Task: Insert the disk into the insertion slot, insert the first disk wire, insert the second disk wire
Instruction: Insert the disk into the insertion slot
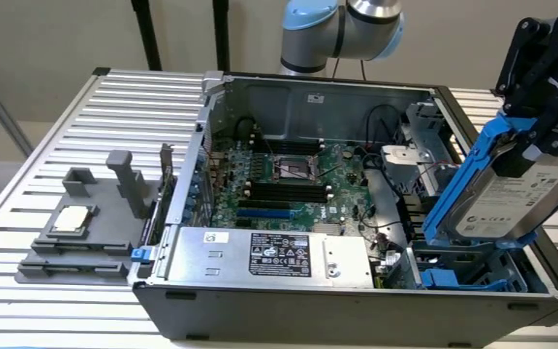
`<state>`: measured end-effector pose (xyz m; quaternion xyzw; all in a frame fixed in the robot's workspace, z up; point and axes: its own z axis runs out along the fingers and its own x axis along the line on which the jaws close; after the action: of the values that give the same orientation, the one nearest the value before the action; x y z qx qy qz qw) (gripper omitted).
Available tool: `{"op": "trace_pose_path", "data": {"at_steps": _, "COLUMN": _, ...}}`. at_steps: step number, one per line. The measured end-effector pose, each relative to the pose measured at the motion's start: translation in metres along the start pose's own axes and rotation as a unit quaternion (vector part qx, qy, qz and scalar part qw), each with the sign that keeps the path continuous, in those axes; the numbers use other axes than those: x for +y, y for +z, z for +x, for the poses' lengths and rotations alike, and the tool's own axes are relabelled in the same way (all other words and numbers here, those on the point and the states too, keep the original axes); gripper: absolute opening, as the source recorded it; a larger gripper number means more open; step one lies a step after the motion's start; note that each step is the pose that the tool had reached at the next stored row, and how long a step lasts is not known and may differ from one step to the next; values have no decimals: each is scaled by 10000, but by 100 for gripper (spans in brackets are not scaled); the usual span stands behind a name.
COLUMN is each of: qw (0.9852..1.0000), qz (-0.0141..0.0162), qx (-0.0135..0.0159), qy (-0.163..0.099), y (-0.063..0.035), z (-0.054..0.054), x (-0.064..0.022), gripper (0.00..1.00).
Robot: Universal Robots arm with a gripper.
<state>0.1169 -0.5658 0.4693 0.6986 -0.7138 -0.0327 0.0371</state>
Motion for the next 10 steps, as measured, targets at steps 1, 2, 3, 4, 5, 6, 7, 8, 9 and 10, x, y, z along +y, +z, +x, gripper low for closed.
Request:
{"op": "trace_pose_path", "data": {"at_steps": 1, "qw": 10000, "qz": -1, "qx": -2, "qy": 0, "y": 9, "z": 5, "x": -1, "gripper": 33}}
{"op": "trace_pose_path", "data": {"at_steps": 2, "qw": 10000, "qz": -1, "qx": -1, "qy": -1, "y": 22, "z": 4, "x": -2, "gripper": 33}}
{"op": "trace_pose_path", "data": {"at_steps": 3, "qw": 10000, "qz": -1, "qx": 1, "qy": -1, "y": 39, "z": 4, "x": -4, "gripper": 33}}
{"op": "trace_pose_path", "data": {"at_steps": 4, "qw": 10000, "qz": -1, "qx": 0, "qy": -1, "y": 57, "z": 2, "x": -6, "gripper": 33}}
{"op": "trace_pose_path", "data": {"at_steps": 5, "qw": 10000, "qz": -1, "qx": -3, "qy": -2, "y": 70, "z": -5, "x": -7, "gripper": 33}}
{"op": "trace_pose_path", "data": {"at_steps": 6, "qw": 10000, "qz": -1, "qx": -5, "qy": -3, "y": 76, "z": -20, "x": -6, "gripper": 33}}
{"op": "trace_pose_path", "data": {"at_steps": 7, "qw": 10000, "qz": -1, "qx": -8, "qy": -3, "y": 77, "z": -43, "x": -6, "gripper": 33}}
{"op": "trace_pose_path", "data": {"at_steps": 8, "qw": 10000, "qz": -1, "qx": -8, "qy": -4, "y": 77, "z": -75, "x": -5, "gripper": 33}}
{"op": "trace_pose_path", "data": {"at_steps": 9, "qw": 10000, "qz": -1, "qx": -8, "qy": -3, "y": 76, "z": -108, "x": -4, "gripper": 33}}
{"op": "trace_pose_path", "data": {"at_steps": 10, "qw": 10000, "qz": -1, "qx": -9, "qy": -4, "y": 77, "z": -141, "x": -4, "gripper": 33}}
